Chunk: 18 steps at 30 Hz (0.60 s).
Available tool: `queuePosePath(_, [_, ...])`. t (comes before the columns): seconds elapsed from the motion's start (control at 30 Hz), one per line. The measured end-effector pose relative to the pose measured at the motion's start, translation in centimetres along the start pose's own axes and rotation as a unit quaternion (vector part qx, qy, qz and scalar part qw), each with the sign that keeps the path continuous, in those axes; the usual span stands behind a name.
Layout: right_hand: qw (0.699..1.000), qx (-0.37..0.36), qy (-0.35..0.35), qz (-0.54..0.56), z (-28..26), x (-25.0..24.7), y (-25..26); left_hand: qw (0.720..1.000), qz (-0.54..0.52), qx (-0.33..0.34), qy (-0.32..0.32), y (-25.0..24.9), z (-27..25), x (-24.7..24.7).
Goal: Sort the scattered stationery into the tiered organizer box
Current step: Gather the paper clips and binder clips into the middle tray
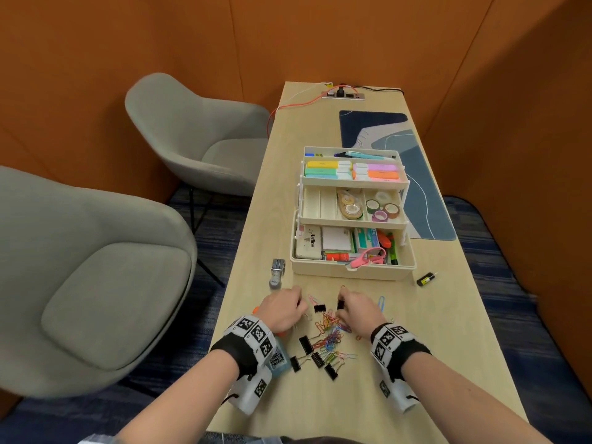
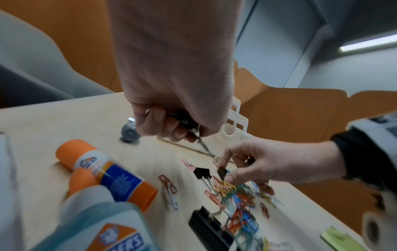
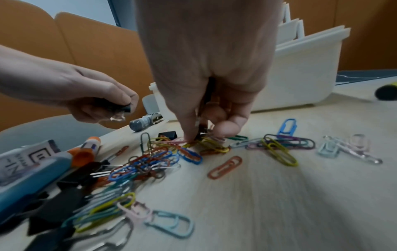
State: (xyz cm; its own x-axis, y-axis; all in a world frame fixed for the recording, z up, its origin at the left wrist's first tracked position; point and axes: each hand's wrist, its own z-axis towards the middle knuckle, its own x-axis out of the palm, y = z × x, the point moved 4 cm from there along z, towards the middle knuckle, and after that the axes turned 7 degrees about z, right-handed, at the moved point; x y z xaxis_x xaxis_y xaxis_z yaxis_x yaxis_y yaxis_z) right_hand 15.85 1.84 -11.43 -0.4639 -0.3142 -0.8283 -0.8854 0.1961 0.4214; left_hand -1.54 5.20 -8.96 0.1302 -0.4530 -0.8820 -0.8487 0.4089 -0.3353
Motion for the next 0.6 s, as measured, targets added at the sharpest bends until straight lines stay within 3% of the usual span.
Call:
queuePosePath(0.1, [0.999, 0.011, -0.026, 0.043, -0.4, -0.5, -0.1, 0.997, -0.081, -0.014, -0.009, 0.3, 0.5, -0.1])
queuePosePath(0.2, [0.970, 0.078, -0.061, 0.220, -0.8, -1.4, -1.0, 0.991, -0.134, -0.020, -0.003, 0.3, 1.2, 0.0])
queuePosePath(0.27, [0.911, 0.141, -0.060, 0.383, -1.3, -1.5, -1.6, 0.985, -0.170, -0.032, 0.003, 0.1, 1.7, 0.1])
queuePosePath(0.33, [0.803, 0.202, -0.044, 0.558, -1.9, -1.0, -1.7, 0.978, -0.205, -0.047, 0.006, -0.2, 2.0, 0.2])
queuePosePath(0.4, [0.706, 0.217, -0.030, 0.673, -2.8, -0.8, -1.4, 0.970, -0.235, -0.057, -0.001, -0.7, 2.1, 0.2])
queuePosePath(0.47, [0.664, 0.199, -0.007, 0.721, -3.7, -0.9, -1.0, 0.963, -0.264, -0.061, -0.004, -1.1, 2.2, 0.2])
queuePosePath(0.6, [0.635, 0.156, 0.035, 0.756, -4.8, -0.7, -1.0, 0.965, -0.256, -0.060, 0.010, -1.3, 2.7, 0.6])
